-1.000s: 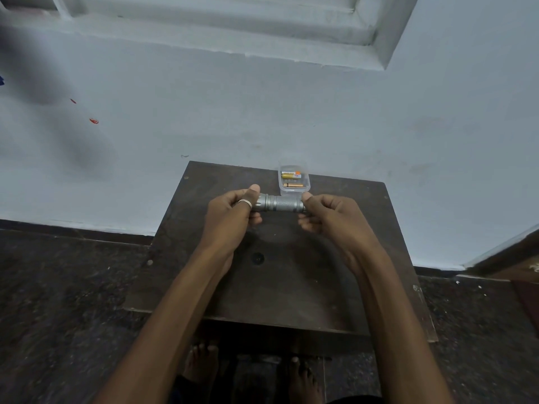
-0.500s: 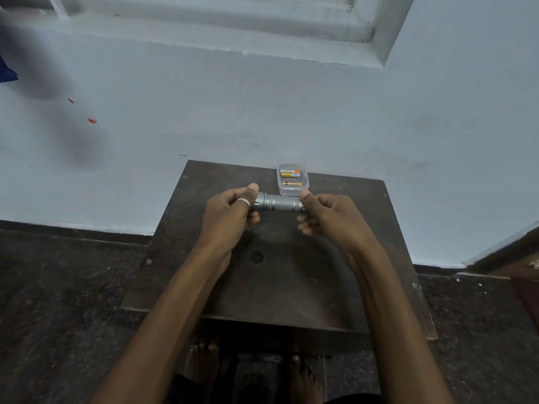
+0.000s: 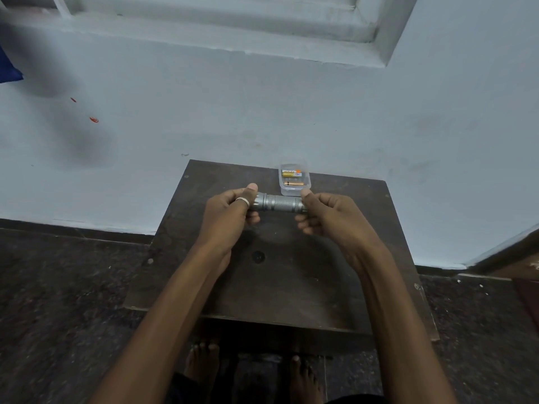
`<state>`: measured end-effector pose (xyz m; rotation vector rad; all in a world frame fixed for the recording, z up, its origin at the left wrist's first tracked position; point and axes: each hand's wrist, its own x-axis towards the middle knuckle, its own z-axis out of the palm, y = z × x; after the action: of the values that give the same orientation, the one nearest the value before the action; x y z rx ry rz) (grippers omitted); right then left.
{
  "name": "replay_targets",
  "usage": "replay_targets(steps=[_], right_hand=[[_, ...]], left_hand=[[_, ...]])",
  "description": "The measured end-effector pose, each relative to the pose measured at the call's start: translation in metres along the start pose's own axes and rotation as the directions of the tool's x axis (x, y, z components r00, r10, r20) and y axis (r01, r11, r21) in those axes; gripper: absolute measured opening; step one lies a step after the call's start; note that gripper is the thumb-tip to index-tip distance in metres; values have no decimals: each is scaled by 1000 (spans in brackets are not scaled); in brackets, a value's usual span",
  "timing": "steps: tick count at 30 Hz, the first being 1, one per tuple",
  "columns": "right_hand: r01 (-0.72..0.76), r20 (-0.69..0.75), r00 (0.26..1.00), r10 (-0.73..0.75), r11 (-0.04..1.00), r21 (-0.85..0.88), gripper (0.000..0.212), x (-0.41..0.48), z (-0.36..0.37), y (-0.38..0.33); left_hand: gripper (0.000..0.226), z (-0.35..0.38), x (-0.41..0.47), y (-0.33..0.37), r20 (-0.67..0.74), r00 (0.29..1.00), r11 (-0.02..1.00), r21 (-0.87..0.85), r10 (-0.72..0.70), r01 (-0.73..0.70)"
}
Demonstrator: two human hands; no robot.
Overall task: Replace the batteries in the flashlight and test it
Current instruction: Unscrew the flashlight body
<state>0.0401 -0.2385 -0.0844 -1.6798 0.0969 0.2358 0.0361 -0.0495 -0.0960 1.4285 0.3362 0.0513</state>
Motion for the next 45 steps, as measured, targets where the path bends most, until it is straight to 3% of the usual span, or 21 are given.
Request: replay_targets(steps=[3,6,10,13,17,21,24,26,29,34,38,42,45], right_hand=[[20,-4,1000,-20,1000,-17,28,1,0,2],[112,-3,994,-112,993,42,5,2,-5,4],[129,10,991,-130,988,87,25,2,-9,4],[39,15,999,-41,992,119,6,-1,-5,0],[-41,4,999,41,998,39,30,-1,0,-1],[54,10,998,-55,993,105,5,-2,-3,-1],[125,17,992,-127,987,98,25,-1,-6,-1],[137,8,990,-139,985,108,27,0,-7,0],[65,-7,998,-65,989,130,10,-1,-3,-2],[-35,16,999,34,999,14,32,0,-2,1],[53,42,998,-57,996,73,5,-1,-6,2],[113,36,993,-116,990,79,25,-1,-9,1],[18,36,999,-23,991,133,9,-3,-5,-2]], left_hand=[[20,1,0,0,1,1000,1000,2,-3,3],[20,0,1,0,-8,1000,1000,-4,-8,8],[20,-1,1,1,-9,1000,1000,-2,-16,16],[21,-1,1,1,-11,1000,1000,-6,-16,16],[23,-1,2,-1,-3,1000,1000,8,-12,12],[22,-2,4,-1,-12,1000,1000,4,-18,18],[21,-2,5,-2,-15,1000,1000,-1,-20,20],[20,-2,5,-2,-14,1000,1000,-7,-17,17],[21,-2,6,-3,-18,1000,1000,-8,-16,16],[22,-1,5,-3,-16,1000,1000,6,-14,14],[21,-2,6,-2,-20,1000,1000,5,-12,12],[22,-2,6,-2,-24,1000,1000,3,-18,18],[21,-2,6,-2,-20,1000,1000,-4,-18,18]])
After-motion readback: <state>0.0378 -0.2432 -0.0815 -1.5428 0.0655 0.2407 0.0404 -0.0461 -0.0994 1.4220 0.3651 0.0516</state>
